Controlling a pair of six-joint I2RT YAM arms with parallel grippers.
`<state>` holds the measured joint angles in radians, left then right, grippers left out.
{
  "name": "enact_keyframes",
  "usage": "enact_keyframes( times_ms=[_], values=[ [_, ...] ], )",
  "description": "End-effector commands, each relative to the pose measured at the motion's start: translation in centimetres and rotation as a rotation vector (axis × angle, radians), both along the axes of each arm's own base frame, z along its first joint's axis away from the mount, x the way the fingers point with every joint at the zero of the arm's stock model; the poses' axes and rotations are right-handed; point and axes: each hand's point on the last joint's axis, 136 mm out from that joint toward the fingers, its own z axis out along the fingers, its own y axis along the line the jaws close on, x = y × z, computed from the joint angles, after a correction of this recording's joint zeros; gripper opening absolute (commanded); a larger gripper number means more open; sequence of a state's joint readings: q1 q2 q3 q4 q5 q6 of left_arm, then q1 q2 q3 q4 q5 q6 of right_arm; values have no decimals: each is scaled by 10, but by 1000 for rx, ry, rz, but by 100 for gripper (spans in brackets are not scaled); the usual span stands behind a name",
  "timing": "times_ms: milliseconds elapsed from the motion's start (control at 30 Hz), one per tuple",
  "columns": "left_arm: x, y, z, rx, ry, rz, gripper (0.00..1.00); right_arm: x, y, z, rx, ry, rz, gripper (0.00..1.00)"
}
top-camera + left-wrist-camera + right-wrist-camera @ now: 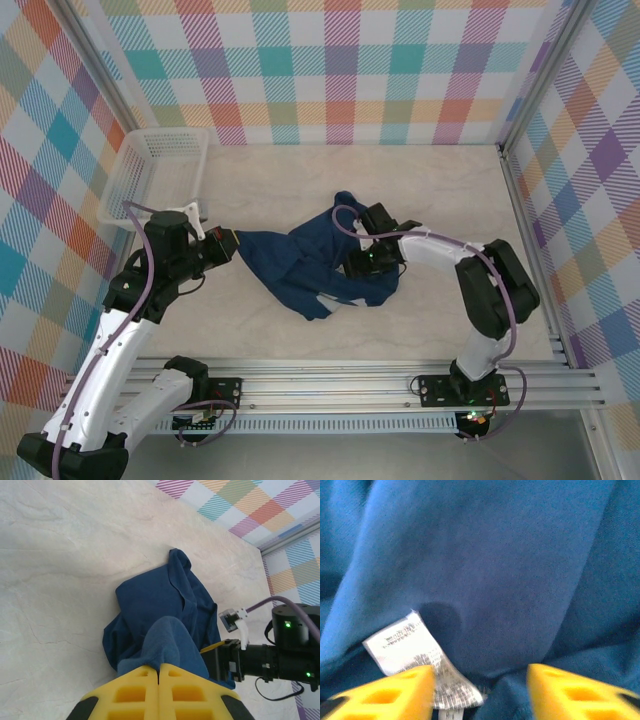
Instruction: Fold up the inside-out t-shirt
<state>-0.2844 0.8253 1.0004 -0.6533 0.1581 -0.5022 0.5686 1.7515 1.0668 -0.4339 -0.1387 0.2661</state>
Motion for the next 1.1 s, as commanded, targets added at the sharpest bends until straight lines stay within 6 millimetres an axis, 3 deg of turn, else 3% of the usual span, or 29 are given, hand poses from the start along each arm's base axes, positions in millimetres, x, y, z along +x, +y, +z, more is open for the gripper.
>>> enact_keyframes(
  times_ms=[0, 133, 333, 433, 500, 567, 633, 700, 933, 1067],
  values=[
    [2, 12, 5, 44, -26, 36, 0, 16, 9, 2, -4, -58, 51, 27],
    [7, 22, 16, 52, -46, 69, 0, 35, -15, 28, -59, -156, -14, 0],
    [16, 25, 49, 22, -119, 82, 0, 47, -64, 126, 44, -410, -205, 0],
    [21, 25, 62, 6, -144, 78, 0, 42, -71, 169, 103, -524, -240, 0],
    [24, 21, 63, -8, -147, 66, 0, 36, -62, 177, 167, -533, -204, 0],
    [24, 16, 60, -27, -139, 41, 0, 26, -36, 170, 252, -469, -106, 7],
    [24, 12, 51, -40, -116, 25, 0, 18, -11, 148, 253, -403, -27, 29],
    [23, 11, 44, -43, -97, 20, 0, 10, 12, 126, 224, -356, 40, 41],
    [19, 9, 31, -46, -64, 5, 0, -1, 65, 63, 184, -166, 121, 58],
    [18, 8, 29, -43, -61, 0, 0, -7, 70, 31, 144, -84, 103, 58]
  ],
)
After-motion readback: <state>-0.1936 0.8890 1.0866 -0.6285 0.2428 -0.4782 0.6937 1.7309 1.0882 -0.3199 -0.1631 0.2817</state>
